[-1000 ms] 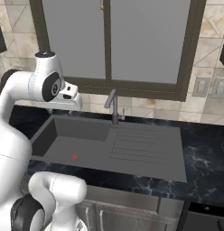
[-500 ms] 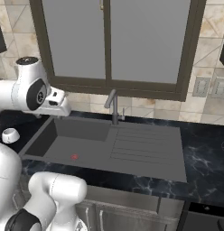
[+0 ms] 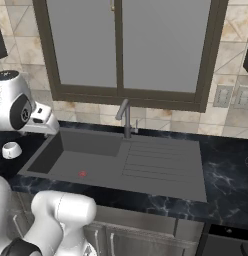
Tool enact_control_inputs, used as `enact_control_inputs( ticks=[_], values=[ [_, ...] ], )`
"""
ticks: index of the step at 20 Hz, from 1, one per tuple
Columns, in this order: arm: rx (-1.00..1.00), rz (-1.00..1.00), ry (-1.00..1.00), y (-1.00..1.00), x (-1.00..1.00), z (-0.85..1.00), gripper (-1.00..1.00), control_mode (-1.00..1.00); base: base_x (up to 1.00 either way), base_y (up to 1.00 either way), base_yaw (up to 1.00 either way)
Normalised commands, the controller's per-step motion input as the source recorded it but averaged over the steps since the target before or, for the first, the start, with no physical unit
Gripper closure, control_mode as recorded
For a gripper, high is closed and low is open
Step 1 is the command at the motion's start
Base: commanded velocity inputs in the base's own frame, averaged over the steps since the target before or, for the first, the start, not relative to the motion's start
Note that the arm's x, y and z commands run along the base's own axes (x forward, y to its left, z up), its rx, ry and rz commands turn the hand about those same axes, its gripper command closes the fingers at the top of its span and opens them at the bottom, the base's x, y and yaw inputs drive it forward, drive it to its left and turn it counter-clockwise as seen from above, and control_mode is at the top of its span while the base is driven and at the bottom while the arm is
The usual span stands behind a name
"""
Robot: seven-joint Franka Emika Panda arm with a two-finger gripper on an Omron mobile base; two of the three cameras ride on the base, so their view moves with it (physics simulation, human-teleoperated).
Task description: Pick the mug and place it in the sink. Pick the bowl and place it in the open cabinet and then close the cabinet.
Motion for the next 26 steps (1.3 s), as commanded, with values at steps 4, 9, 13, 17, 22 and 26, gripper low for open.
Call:
enact_control_inputs(
  ticks=[4, 9, 13, 17, 22, 26],
  values=[
    [0.0, 0.0, 0.0, 0.52, -0.14, -0.06, -1.0, -1.0, 0.0, 0.0, 0.0],
    [0.04, 0.0, 0.0, 0.48, -0.1, -0.15, -1.0, -1.0, 0.0, 0.0, 0.0],
    [0.11, 0.0, 0.0, 0.42, -0.04, -0.21, -1.0, -1.0, 0.0, 0.0, 0.0],
    [0.08, 0.0, 0.0, 0.43, -0.01, -0.22, -1.0, -1.0, 0.0, 0.0, 0.0],
    [0.01, 0.0, 0.0, 0.36, 0.0, -0.21, -1.0, -1.0, 0.0, 0.0, 0.0],
    [0.0, 0.0, 0.0, 0.33, 0.0, -0.13, -1.0, -1.0, 0.0, 0.0, 0.0]
  ],
)
